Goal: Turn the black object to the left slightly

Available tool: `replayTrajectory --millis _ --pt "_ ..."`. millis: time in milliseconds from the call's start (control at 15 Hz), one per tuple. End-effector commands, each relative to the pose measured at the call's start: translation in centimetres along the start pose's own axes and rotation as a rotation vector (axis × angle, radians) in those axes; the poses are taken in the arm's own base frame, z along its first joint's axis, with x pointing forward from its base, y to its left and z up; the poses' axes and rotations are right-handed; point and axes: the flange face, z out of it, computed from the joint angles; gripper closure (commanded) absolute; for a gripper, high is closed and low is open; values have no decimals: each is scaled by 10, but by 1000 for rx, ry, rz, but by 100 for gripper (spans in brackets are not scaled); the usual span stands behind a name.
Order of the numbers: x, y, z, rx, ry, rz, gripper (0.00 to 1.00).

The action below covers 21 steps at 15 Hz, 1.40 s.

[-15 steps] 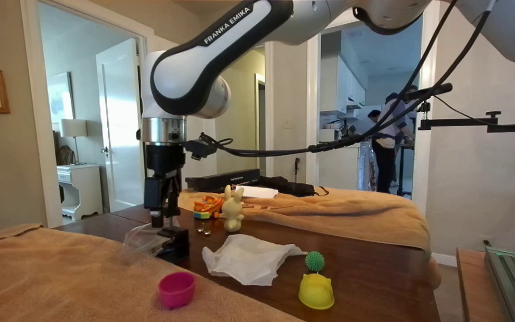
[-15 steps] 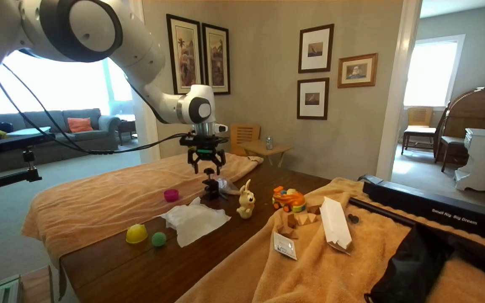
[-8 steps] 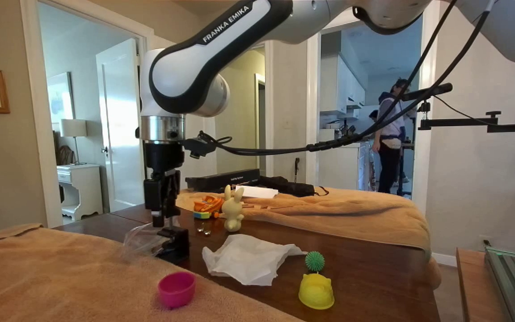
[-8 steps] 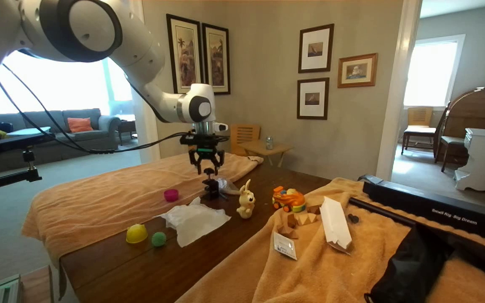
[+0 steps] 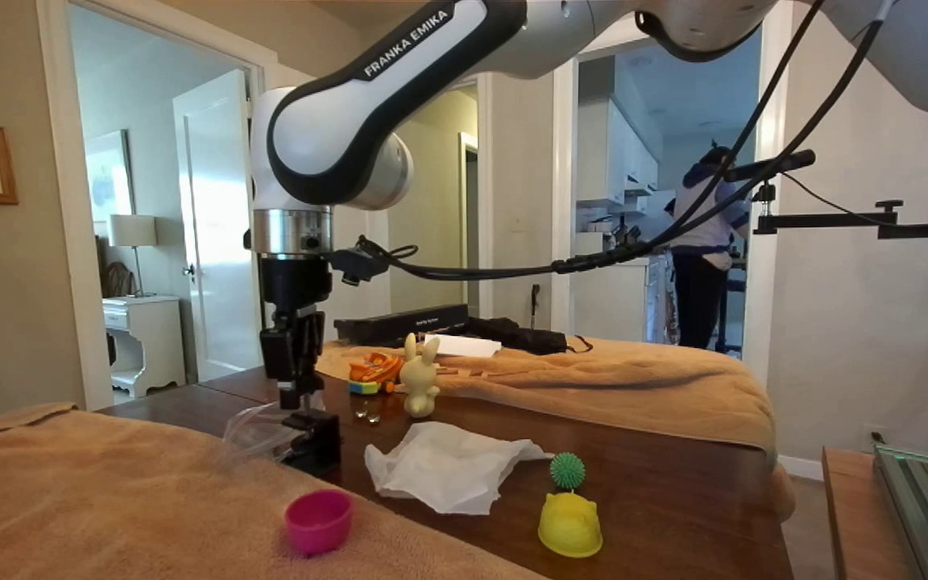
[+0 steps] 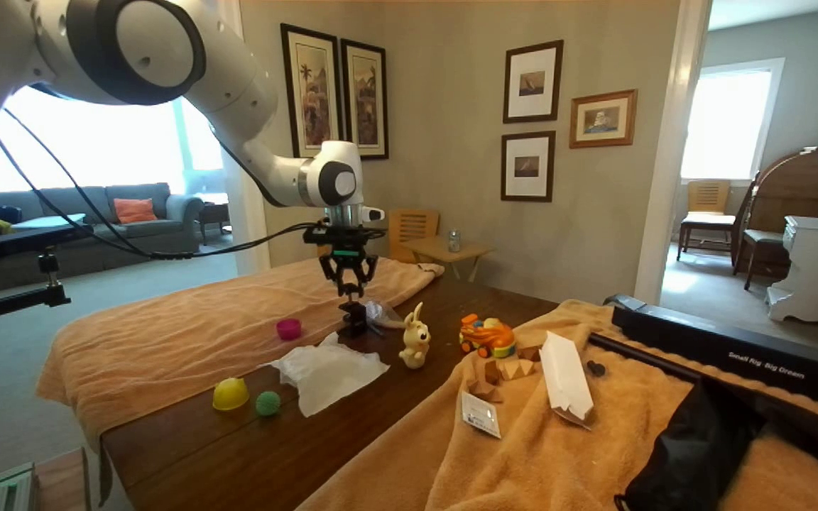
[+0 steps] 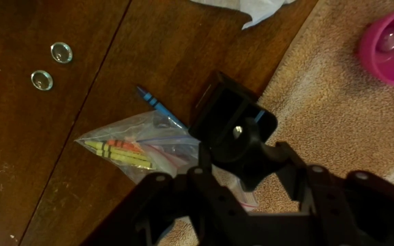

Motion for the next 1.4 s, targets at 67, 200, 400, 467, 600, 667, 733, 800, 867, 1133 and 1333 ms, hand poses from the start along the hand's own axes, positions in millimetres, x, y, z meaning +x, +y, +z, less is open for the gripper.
replayTrajectory --millis 67,200,400,467,600,667,733,800,867,1133,1333 --pt "7 -4 -5 -57 5 74 76" --pt "8 -8 -4 -80 44 168 76" --pt "8 -20 1 -83 95 327 76" --pt "9 -23 1 -82 107 381 76" --pt "9 -27 2 -80 120 479 76" --pt "9 -27 2 -87 128 523 76" --pt "9 -29 2 -90 130 564 76" --pt "8 -29 2 -92 131 606 76" --pt "7 -29 2 -97 129 648 76" --pt "3 -30 1 -117 121 811 76" --pt "-2 -35 -3 -114 110 896 76"
